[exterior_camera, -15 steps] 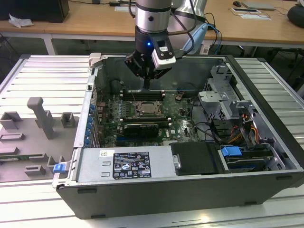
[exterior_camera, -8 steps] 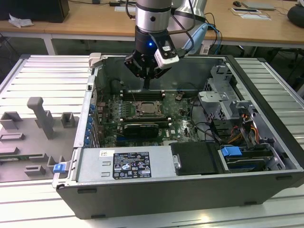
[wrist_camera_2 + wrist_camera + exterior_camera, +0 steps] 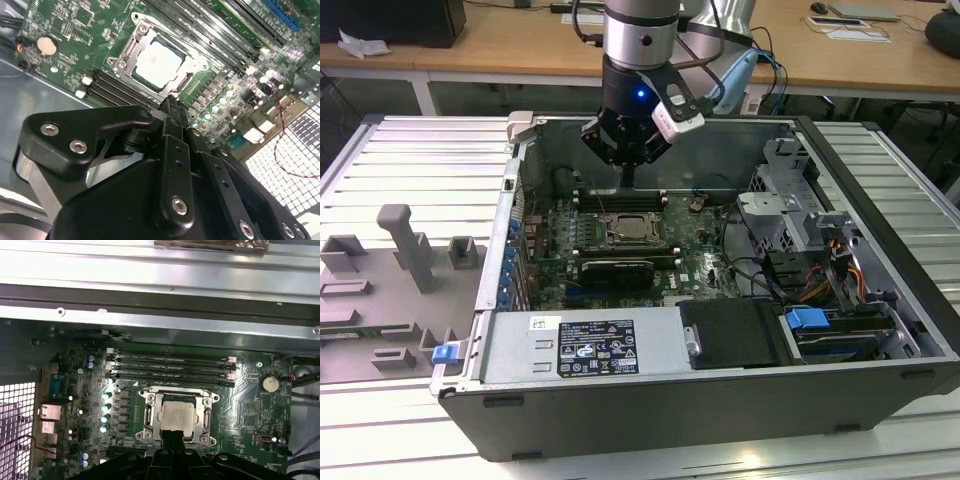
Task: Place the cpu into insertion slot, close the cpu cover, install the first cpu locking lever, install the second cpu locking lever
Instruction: 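Install the first cpu locking lever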
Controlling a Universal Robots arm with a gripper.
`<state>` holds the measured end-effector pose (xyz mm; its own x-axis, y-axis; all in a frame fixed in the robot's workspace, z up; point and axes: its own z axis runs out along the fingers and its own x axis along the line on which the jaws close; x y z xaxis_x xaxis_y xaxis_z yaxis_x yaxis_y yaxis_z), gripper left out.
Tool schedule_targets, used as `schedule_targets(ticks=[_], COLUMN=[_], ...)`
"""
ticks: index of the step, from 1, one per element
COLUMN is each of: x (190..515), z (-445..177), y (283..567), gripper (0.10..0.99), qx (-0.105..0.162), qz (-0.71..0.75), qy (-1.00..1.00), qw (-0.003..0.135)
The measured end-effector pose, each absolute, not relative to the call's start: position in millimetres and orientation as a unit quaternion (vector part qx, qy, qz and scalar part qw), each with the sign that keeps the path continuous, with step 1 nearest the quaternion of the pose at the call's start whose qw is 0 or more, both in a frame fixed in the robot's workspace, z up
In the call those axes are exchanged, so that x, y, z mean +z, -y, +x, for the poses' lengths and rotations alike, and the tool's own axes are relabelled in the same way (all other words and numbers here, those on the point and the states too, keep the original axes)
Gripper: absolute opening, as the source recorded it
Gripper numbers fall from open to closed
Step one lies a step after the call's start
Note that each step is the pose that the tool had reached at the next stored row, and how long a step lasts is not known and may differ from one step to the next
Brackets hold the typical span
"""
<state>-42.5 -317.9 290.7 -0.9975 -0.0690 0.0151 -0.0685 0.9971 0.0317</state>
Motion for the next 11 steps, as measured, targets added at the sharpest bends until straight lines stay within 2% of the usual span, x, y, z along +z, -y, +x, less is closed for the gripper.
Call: schedule_targets(ticks=[11], x=[288.2], z=[-56.1], y=[318.0], gripper=[0.106], qx=[-0.019], qz=[0.035], qy=[0.999], qw=[0.006])
